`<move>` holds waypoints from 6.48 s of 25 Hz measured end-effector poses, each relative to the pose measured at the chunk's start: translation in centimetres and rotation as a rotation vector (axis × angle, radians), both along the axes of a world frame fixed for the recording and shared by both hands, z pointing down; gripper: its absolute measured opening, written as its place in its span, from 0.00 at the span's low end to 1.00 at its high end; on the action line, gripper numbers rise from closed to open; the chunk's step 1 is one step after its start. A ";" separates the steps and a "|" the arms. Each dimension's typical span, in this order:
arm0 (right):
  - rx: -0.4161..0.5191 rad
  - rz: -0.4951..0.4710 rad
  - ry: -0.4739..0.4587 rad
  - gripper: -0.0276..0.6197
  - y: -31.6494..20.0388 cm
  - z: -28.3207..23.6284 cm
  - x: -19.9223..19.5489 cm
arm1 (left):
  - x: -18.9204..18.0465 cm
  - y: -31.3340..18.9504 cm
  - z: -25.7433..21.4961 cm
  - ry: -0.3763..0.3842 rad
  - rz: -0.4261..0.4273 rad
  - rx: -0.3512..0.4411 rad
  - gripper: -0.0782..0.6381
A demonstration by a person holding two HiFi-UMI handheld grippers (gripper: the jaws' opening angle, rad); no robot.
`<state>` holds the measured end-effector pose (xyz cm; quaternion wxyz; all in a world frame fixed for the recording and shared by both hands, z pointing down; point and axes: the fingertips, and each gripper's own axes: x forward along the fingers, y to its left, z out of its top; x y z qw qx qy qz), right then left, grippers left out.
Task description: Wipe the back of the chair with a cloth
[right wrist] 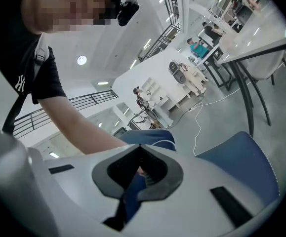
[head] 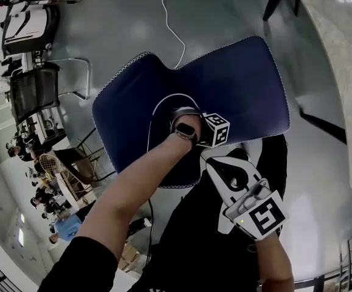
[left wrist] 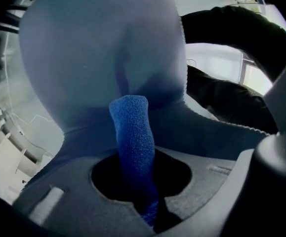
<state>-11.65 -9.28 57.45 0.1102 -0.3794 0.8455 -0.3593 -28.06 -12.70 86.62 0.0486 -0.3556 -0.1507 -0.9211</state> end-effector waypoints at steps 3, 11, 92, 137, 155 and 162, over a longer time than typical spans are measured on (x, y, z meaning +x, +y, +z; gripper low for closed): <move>-0.001 -0.010 -0.005 0.06 1.0 -0.8 -0.5 | 1.5 -6.1 -2.1 0.022 0.001 0.097 0.21; -0.018 0.022 0.007 0.06 -1.2 2.3 -1.6 | 0.9 -17.0 -5.2 0.015 0.002 0.259 0.21; -0.041 -0.183 0.151 0.06 4.4 -8.5 -11.0 | -2.5 -5.6 -15.9 0.141 0.148 0.316 0.21; 0.037 -0.137 0.162 0.06 1.1 -16.4 -13.9 | -5.0 -15.8 -23.4 0.199 0.085 0.356 0.22; 0.070 -0.115 0.316 0.06 1.3 -19.4 -6.6 | 3.1 -14.6 -33.2 0.983 -0.616 0.514 0.22; 0.140 -0.134 0.376 0.06 0.3 -24.3 -4.7 | 5.2 -10.7 -43.3 1.295 -0.805 0.600 0.22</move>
